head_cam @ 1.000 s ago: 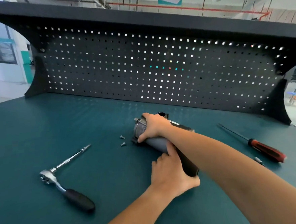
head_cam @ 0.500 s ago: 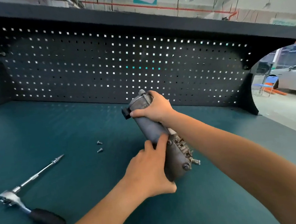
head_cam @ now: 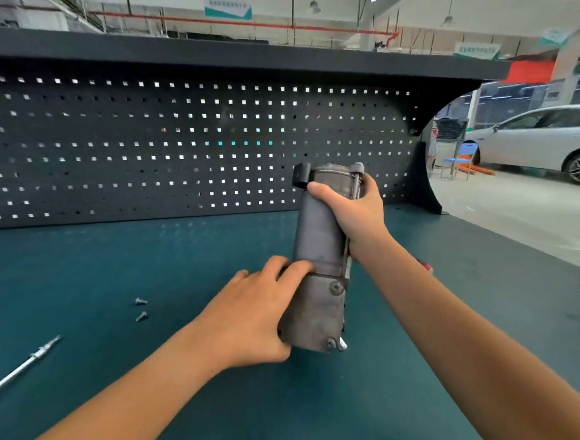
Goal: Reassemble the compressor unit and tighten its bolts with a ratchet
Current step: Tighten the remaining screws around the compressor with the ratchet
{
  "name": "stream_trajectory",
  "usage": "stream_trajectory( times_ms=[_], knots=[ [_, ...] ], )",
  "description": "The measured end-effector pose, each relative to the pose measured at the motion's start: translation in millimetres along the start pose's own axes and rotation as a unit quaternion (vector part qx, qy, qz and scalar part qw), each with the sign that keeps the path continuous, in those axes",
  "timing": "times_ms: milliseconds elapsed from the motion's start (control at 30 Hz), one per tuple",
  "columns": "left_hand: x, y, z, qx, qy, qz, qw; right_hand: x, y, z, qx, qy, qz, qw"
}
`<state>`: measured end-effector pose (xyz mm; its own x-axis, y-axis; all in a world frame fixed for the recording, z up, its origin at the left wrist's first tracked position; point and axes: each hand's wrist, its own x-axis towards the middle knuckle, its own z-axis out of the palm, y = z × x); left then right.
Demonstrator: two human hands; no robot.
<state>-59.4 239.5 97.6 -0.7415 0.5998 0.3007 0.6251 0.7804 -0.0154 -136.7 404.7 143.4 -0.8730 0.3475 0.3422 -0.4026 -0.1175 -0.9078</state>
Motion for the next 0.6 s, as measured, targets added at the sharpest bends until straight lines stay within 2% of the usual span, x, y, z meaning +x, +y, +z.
stream_trajectory(
  times_ms=[100, 167, 233, 300, 367, 467, 600],
  knots=[
    [-2, -8, 2, -0.18, -0.042, -0.025, 0.982, -4, 1, 1, 0.006, 0.02, -0.002, 1.0],
    [-7, -1, 10, -0.316, -0.016, -0.079, 0.945, -5, 2, 0, 0.011, 0.031, 0.004, 0.999],
    [-6, 12, 24, -0.375, 0.043, -0.136, 0.916, -5, 2, -5, 0.029, 0.051, 0.018, 0.998],
    [1, 26, 35, -0.391, 0.107, -0.162, 0.9, -3, 0, -13, 0.041, 0.074, 0.033, 0.996],
    [9, 34, 38, -0.376, 0.15, -0.169, 0.899, 0, -2, -23, 0.046, 0.084, 0.043, 0.994],
    [18, 29, 33, -0.344, 0.153, -0.174, 0.91, 6, -3, -43, -0.011, 0.084, 0.057, 0.995],
    [29, 20, 19, -0.349, 0.118, -0.16, 0.916, 18, -14, -74, -0.082, 0.068, 0.108, 0.988]
  ],
)
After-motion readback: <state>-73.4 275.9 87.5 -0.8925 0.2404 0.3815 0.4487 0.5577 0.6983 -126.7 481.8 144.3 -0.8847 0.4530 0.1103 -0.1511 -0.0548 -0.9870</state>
